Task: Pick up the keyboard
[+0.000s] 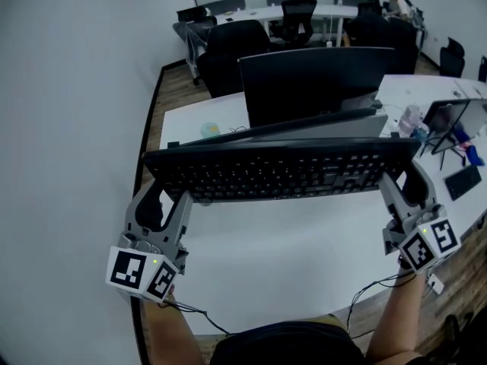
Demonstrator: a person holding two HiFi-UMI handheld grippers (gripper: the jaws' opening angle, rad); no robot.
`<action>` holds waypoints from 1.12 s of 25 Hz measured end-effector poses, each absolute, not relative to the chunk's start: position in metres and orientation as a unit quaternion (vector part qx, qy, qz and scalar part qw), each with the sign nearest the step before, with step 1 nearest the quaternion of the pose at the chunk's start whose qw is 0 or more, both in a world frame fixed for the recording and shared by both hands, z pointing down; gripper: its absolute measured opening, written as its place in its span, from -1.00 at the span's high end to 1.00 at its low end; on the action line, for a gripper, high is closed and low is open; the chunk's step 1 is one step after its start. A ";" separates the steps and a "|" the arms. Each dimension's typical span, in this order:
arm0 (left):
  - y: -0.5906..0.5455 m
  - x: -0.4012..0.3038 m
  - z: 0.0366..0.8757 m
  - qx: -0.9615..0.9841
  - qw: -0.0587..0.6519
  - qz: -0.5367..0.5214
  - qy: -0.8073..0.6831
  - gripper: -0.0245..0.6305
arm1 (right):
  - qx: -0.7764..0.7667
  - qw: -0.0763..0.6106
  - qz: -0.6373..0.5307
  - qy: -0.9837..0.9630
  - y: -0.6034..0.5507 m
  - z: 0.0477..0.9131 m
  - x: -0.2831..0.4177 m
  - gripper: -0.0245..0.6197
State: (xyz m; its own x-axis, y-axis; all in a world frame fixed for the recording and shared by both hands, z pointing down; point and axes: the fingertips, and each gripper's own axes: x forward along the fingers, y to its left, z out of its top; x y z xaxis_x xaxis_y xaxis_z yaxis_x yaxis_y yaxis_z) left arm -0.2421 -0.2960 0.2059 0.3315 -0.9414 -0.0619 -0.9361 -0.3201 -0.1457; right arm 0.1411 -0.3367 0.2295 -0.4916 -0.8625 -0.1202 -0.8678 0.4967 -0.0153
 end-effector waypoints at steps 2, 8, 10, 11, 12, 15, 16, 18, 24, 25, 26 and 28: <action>-0.296 -0.242 0.206 -0.811 0.079 -0.015 0.579 0.25 | -0.500 0.058 0.028 0.863 -0.337 0.229 0.141 0.02; -0.295 -0.242 0.208 -0.808 0.080 -0.018 0.584 0.25 | -0.502 0.061 0.037 0.862 -0.338 0.227 0.141 0.02; -0.295 -0.243 0.207 -0.807 0.079 -0.018 0.585 0.25 | -0.502 0.061 0.039 0.862 -0.339 0.226 0.141 0.02; -0.295 -0.243 0.208 -0.807 0.079 -0.017 0.586 0.25 | -0.502 0.060 0.039 0.862 -0.339 0.226 0.141 0.02; -0.295 -0.243 0.208 -0.806 0.079 -0.017 0.586 0.25 | -0.502 0.060 0.039 0.862 -0.339 0.226 0.141 0.02; -0.295 -0.243 0.208 -0.806 0.078 -0.017 0.587 0.25 | -0.502 0.060 0.040 0.862 -0.339 0.225 0.140 0.02; -0.295 -0.243 0.208 -0.806 0.078 -0.017 0.587 0.25 | -0.502 0.060 0.040 0.862 -0.339 0.225 0.141 0.02; -0.294 -0.243 0.208 -0.806 0.079 -0.017 0.586 0.25 | -0.503 0.060 0.040 0.861 -0.339 0.225 0.140 0.02; -0.293 -0.244 0.207 -0.807 0.081 -0.018 0.585 0.25 | -0.508 0.059 0.041 0.858 -0.336 0.224 0.140 0.02; -0.293 -0.244 0.207 -0.807 0.081 -0.018 0.584 0.25 | -0.509 0.059 0.042 0.858 -0.336 0.224 0.140 0.02; -0.293 -0.244 0.207 -0.807 0.081 -0.018 0.584 0.25 | -0.509 0.059 0.042 0.858 -0.336 0.223 0.140 0.02; -0.293 -0.244 0.208 -0.808 0.081 -0.018 0.584 0.25 | -0.510 0.059 0.044 0.857 -0.335 0.223 0.139 0.02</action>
